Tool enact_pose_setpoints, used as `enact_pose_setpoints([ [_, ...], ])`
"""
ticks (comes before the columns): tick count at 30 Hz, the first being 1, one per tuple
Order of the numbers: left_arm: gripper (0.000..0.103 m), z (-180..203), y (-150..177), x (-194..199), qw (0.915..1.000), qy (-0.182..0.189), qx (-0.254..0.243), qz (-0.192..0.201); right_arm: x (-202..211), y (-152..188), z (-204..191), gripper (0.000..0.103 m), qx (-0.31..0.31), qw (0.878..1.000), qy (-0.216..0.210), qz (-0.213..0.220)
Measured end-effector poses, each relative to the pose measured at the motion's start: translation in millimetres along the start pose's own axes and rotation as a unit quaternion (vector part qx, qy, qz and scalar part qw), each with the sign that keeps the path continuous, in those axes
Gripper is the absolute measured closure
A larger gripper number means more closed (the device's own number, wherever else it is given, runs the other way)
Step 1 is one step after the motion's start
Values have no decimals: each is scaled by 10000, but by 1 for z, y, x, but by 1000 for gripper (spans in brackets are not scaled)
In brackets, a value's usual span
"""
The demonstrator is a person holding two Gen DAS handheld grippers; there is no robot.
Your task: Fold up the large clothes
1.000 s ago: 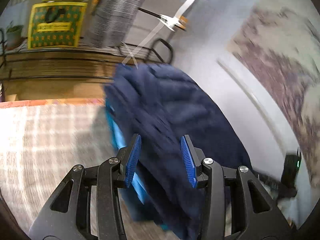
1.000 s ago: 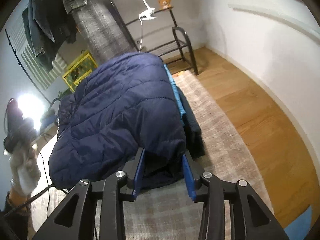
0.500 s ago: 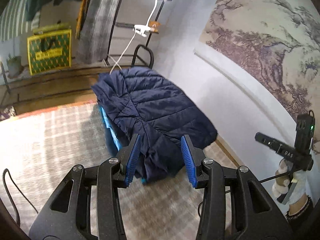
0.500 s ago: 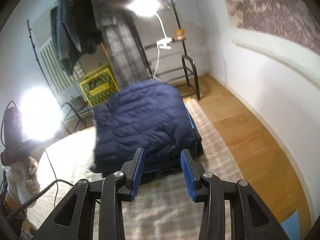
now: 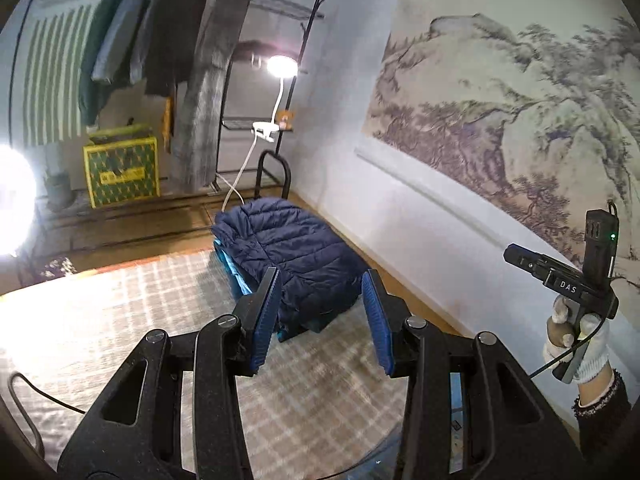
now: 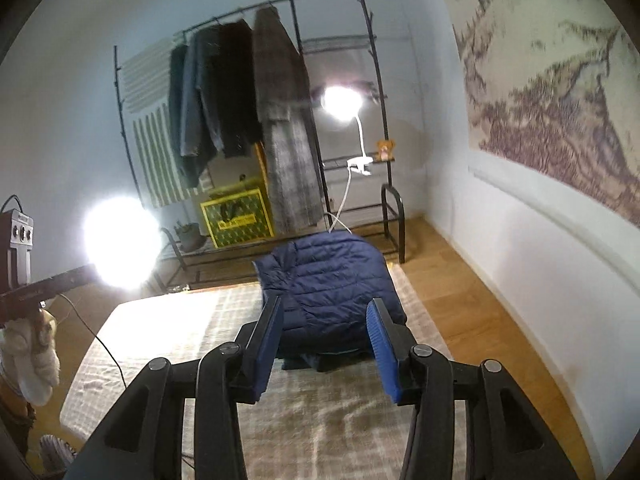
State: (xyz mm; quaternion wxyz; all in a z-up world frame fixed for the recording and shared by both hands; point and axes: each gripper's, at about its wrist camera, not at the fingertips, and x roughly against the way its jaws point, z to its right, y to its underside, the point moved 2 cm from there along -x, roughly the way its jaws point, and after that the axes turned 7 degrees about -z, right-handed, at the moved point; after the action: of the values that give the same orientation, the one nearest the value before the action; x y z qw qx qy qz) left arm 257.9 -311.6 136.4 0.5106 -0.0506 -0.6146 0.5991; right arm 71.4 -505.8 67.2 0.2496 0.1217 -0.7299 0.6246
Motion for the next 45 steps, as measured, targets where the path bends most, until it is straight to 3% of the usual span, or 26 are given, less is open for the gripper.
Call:
enact_pose_setpoints([
  [5,58,9,13,62,9997,-37,-45,234,39,5,-21,51,133,9998,29,160],
  [10,33,9,41,87,9999,-58,-73,117,50,19,-36,45,201,9997,80,107],
  [13,25,9,64,92,9999,-88,-114,-62,45,30,-44,43,256,9996,112,-21],
  [16,18,8,87,93,9993,-284,-143,-190,39,41,-54,35,393,9988,264,-77],
  [22,8,-2,114,82,9961,-848,-215,-147,24,56,-66,15,305,9993,228,-58],
  [27,8,-20,131,62,9936,-1117,-81,-120,4,64,-79,3,355,9980,506,125],
  [33,8,-41,142,33,9887,-1486,-96,-165,-29,70,-93,0,379,9974,585,180],
  [45,0,-77,150,-13,9837,-1786,97,-162,-106,90,-101,0,307,9965,766,151],
])
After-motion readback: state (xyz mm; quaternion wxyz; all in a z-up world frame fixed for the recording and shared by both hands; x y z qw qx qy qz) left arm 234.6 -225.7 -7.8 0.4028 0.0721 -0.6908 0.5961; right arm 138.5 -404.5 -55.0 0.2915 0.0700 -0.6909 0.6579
